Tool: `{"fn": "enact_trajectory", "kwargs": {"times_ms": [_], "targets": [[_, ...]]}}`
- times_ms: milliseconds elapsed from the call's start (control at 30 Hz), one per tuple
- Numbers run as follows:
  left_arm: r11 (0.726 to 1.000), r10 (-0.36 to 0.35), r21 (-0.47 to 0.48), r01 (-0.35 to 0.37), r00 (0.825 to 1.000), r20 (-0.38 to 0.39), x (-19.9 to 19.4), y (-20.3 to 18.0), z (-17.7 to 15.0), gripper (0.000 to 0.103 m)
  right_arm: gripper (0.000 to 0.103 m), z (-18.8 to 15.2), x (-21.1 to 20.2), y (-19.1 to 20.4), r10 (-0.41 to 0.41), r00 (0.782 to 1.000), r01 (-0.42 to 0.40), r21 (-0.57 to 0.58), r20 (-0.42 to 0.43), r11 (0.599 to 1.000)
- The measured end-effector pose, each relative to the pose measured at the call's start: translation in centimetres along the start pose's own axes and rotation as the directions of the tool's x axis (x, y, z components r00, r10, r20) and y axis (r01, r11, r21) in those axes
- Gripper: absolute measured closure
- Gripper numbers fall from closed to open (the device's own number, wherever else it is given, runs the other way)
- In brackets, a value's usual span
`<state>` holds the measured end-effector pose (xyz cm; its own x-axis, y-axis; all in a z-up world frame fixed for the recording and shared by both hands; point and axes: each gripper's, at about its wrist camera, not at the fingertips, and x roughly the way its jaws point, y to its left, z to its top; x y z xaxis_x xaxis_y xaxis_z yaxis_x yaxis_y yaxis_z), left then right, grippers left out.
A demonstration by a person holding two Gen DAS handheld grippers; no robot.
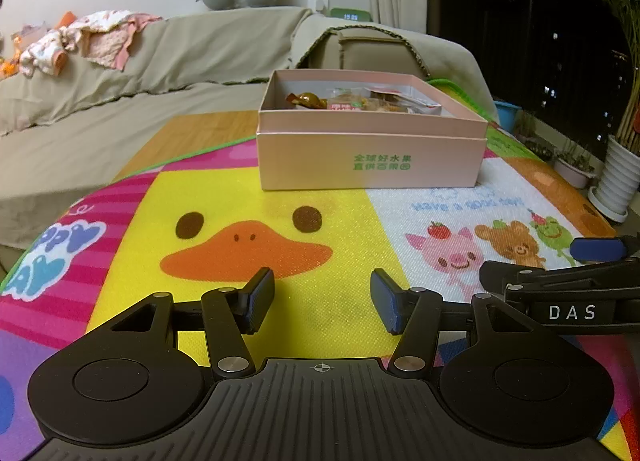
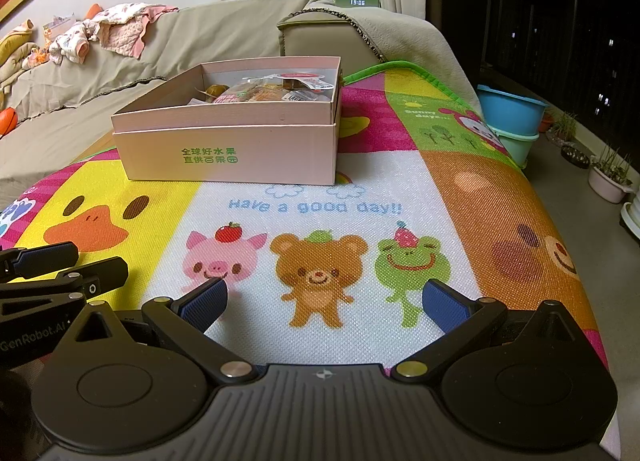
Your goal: Organize objects
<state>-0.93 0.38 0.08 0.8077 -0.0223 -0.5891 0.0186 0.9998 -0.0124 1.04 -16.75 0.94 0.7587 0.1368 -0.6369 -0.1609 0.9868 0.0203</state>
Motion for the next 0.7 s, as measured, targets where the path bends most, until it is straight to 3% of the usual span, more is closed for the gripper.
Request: {"fn": "enact_trajectory", "kwargs": {"times_ms": [700], "targets": [[1.0,-0.003,-0.005,0.003,1.0,0.0,-0.21,-0.04,-0.14,0.045,0.0,-0.03,0.02,0.07,-0.001,1.0,0.001,0.0,0.0,1.0]]}}
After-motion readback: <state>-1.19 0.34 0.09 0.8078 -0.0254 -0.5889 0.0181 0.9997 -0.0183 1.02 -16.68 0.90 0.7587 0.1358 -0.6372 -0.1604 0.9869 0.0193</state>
